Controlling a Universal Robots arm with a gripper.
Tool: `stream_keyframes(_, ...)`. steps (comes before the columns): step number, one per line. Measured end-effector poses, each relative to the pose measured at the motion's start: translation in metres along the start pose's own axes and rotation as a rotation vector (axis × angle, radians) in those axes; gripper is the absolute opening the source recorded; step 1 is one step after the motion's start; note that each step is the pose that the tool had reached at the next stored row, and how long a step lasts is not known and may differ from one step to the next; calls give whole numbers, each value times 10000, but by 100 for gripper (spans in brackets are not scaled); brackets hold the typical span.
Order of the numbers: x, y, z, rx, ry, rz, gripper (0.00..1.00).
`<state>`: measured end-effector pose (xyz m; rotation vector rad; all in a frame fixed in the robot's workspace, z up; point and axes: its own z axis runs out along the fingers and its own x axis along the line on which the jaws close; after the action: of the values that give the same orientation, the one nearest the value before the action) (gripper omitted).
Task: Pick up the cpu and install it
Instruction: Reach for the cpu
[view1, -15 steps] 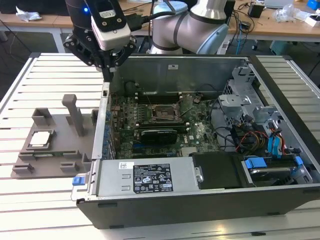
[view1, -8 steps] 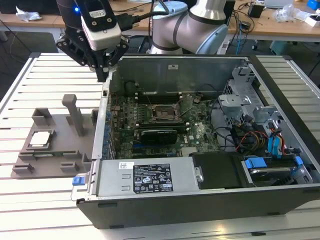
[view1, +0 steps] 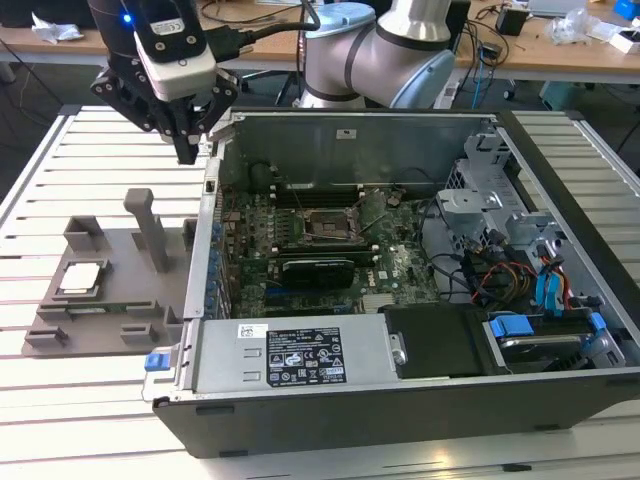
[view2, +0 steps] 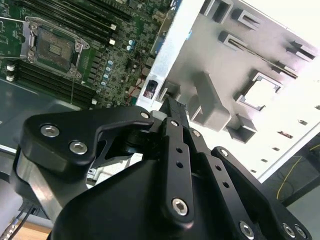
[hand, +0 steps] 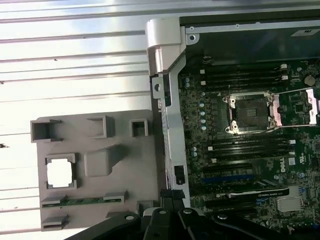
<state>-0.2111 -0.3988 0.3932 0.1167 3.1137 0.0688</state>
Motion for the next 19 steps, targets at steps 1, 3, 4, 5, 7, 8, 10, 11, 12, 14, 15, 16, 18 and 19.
stream_keyframes(1,11,-1,0,0,0,0,11)
stream_keyframes(3,33,-3,-1,0,0,0,11)
stream_keyframes(4,48,-4,-1,0,0,0,11)
stream_keyframes(5,55,-4,-1,0,0,0,11)
stream_keyframes(7,82,-6,-1,0,0,-1,11)
stream_keyframes(8,95,-7,-2,0,1,-1,11)
stream_keyframes(10,117,-9,-3,1,1,-1,11)
stream_keyframes(11,130,-10,-2,0,0,-1,11)
stream_keyframes(12,152,-12,-3,0,0,-1,11)
stream_keyframes(14,179,-14,-3,0,0,-1,11)
stream_keyframes(15,194,-15,-4,0,0,0,11)
stream_keyframes(16,207,-16,-4,0,-1,0,11)
stream_keyframes(18,234,-18,-5,-1,0,0,11)
stream_keyframes(19,250,-19,-5,-1,-1,0,11)
